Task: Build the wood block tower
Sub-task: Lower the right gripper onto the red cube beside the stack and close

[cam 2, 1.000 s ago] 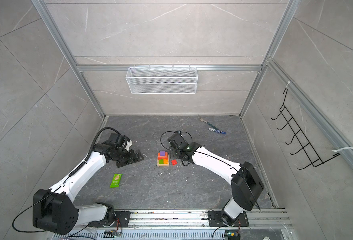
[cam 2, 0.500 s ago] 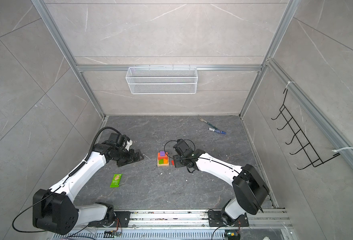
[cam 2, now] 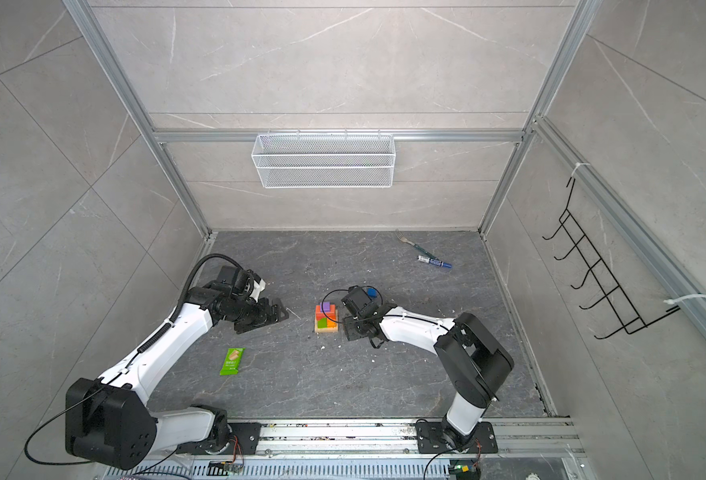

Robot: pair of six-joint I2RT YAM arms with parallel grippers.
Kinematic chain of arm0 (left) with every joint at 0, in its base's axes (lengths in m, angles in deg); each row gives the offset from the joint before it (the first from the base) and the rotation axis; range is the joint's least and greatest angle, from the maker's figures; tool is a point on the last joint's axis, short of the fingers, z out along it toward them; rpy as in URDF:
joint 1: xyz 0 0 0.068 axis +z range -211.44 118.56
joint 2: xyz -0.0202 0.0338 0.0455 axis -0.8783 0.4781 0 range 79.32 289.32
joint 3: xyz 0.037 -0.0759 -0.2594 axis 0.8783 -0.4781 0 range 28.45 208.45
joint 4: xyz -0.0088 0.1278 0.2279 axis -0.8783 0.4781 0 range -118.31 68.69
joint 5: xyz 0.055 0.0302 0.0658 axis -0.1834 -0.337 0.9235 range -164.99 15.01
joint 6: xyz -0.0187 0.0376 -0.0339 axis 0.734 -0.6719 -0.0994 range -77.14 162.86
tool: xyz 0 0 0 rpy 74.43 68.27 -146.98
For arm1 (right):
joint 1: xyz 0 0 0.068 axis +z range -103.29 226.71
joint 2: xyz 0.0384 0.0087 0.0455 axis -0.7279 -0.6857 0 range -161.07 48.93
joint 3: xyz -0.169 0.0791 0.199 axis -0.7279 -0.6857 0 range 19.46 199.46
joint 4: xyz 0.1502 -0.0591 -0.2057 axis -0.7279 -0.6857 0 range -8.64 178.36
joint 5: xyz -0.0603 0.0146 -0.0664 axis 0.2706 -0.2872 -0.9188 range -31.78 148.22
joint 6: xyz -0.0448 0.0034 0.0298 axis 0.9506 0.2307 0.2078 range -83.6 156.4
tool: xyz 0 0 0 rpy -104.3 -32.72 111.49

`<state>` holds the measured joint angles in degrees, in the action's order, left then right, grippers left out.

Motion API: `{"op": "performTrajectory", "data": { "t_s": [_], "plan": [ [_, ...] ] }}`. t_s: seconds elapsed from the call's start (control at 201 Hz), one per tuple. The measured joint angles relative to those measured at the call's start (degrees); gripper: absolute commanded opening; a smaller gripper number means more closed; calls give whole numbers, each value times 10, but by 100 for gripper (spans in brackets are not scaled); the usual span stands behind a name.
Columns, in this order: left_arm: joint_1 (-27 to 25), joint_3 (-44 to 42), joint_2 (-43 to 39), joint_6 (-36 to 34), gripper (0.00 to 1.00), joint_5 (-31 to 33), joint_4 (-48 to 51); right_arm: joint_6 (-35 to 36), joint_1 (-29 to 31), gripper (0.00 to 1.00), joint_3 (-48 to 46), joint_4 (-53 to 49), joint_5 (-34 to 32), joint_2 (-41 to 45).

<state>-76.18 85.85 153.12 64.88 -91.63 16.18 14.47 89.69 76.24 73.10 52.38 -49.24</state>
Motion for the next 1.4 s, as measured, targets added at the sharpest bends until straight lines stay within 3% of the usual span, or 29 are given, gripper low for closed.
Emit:
{"op": "performTrajectory", "data": {
  "t_s": [0.742,1.404],
  "plan": [
    [0,0,0,0,97,0,0,8,0,36,25,34,11,-59],
    [0,0,-1,0,97,0,0,-9,0,18,51,27,-29,-89]
  ]
}}
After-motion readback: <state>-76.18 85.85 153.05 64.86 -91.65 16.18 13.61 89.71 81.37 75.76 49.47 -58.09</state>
